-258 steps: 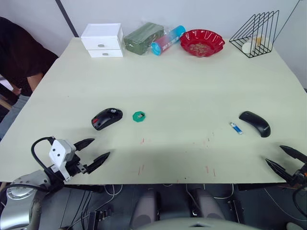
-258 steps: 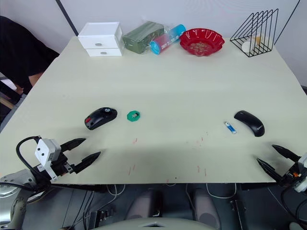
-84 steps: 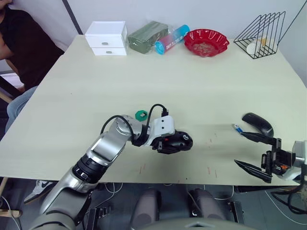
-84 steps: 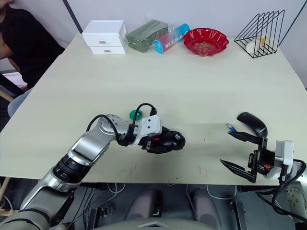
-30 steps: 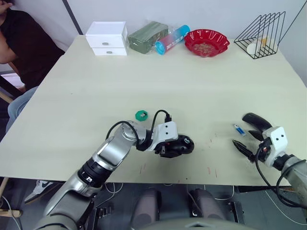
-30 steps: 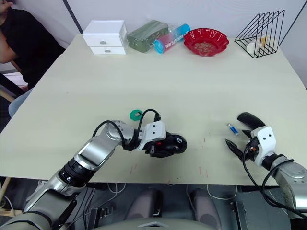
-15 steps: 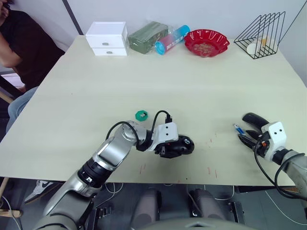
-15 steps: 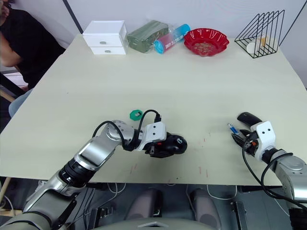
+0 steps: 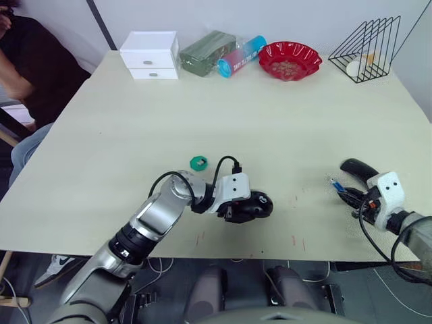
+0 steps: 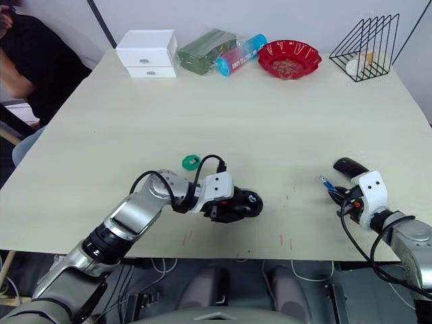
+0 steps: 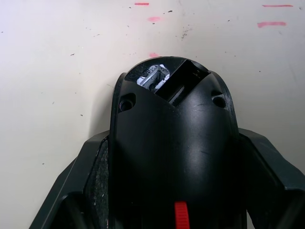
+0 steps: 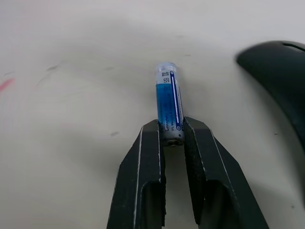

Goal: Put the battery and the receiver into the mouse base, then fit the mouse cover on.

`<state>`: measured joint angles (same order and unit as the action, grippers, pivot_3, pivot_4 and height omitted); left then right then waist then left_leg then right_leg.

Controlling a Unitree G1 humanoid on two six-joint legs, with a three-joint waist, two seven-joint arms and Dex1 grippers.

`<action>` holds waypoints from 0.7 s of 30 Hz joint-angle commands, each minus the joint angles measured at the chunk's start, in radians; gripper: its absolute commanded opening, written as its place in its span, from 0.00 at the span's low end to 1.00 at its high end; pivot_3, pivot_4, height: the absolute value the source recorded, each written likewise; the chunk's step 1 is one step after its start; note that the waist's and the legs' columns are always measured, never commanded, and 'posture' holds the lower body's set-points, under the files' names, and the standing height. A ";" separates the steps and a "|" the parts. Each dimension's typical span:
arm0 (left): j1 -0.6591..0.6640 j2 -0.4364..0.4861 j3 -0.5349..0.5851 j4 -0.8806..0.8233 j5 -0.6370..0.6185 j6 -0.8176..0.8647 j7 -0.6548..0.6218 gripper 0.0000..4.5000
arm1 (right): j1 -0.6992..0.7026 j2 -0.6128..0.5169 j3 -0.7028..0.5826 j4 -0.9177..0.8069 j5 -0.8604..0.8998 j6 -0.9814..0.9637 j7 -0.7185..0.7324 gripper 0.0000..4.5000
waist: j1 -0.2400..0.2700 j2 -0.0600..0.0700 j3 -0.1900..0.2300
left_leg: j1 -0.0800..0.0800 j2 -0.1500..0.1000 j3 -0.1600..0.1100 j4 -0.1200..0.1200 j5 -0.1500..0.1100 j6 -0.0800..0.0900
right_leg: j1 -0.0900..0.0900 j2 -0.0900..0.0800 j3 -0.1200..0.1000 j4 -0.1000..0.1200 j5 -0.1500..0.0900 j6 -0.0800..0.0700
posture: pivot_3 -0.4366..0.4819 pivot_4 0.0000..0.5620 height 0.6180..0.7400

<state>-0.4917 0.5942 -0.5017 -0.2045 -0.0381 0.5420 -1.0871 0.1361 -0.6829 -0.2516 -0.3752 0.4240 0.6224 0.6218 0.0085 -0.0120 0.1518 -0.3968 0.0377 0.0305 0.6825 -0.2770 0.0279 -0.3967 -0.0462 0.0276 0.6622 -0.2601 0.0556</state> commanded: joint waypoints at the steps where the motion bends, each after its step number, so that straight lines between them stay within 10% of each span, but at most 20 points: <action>1: 0.006 0.010 -0.037 0.058 0.049 0.018 0.012 0.66 | -0.033 -0.044 -0.005 -0.179 0.114 0.151 0.009 0.01 | -0.001 0.000 0.000 | 0.000 0.000 0.000 0.000 0.000 0.000 | 0.000 0.000 0.000 0.000 0.000 0.000 | 0.48 0.27 1.00; 21: 0.042 -0.001 -0.068 -0.014 0.048 0.123 0.058 0.66 | -0.312 -0.095 0.201 -0.441 0.455 0.699 -0.163 0.01 | 0.002 -0.002 -0.002 | -0.001 0.000 -0.003 0.000 0.000 0.000 | 0.001 0.000 -0.002 -0.001 0.000 0.000 | 0.48 0.27 1.00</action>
<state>-0.4793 0.5822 -0.5203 -0.2524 -0.0215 0.6277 -1.0344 -0.1478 -0.7867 -0.0500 -0.8079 0.8649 1.2764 0.4942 0.0109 -0.0142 0.1499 -0.3975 0.0374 0.0276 0.6825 -0.2770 0.0279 -0.3960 -0.0464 0.0260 0.6609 -0.2601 0.0555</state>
